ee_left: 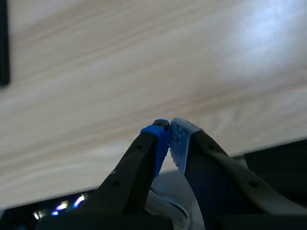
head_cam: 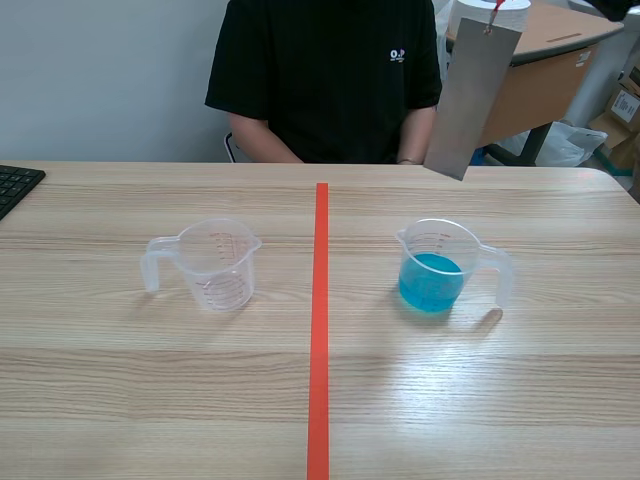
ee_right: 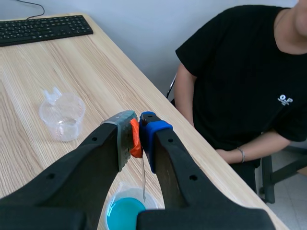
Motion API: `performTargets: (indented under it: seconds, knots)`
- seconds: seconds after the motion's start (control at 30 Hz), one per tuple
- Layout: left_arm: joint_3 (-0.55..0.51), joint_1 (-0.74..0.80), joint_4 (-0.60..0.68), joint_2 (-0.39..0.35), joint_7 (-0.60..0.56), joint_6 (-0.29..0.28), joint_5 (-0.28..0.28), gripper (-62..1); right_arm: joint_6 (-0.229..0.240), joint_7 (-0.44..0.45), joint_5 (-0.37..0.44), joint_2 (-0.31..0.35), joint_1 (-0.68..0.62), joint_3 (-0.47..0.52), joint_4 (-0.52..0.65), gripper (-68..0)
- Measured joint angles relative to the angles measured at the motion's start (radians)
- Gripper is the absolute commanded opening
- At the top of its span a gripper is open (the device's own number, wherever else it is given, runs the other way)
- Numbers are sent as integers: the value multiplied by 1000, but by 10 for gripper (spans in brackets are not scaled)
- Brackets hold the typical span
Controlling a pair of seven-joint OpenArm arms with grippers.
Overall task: Do the redox reaction experiment.
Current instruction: 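Put the plate into the left beaker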
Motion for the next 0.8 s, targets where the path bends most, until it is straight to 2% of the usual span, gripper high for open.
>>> performTargets:
  seconds: [0.07,0.27,0.43,0.7,0.8]
  knots:
    - [1,25,0,40,4,10,16,-562,0,-1,0,-3,17,-21,0,-660]
    - [1,43,0,156,45,23,14,-562,-1,-26,0,-45,72,-71,0,-660]
    - [2,41,-8,234,86,23,63,-562,-10,-44,-1,-93,110,-133,0,-660]
    - [5,40,-8,294,99,23,62,-562,-18,-83,-6,-189,179,-227,0,-660]
    - [5,40,-8,320,99,21,62,-562,-39,-94,-11,-230,203,-265,0,-660]
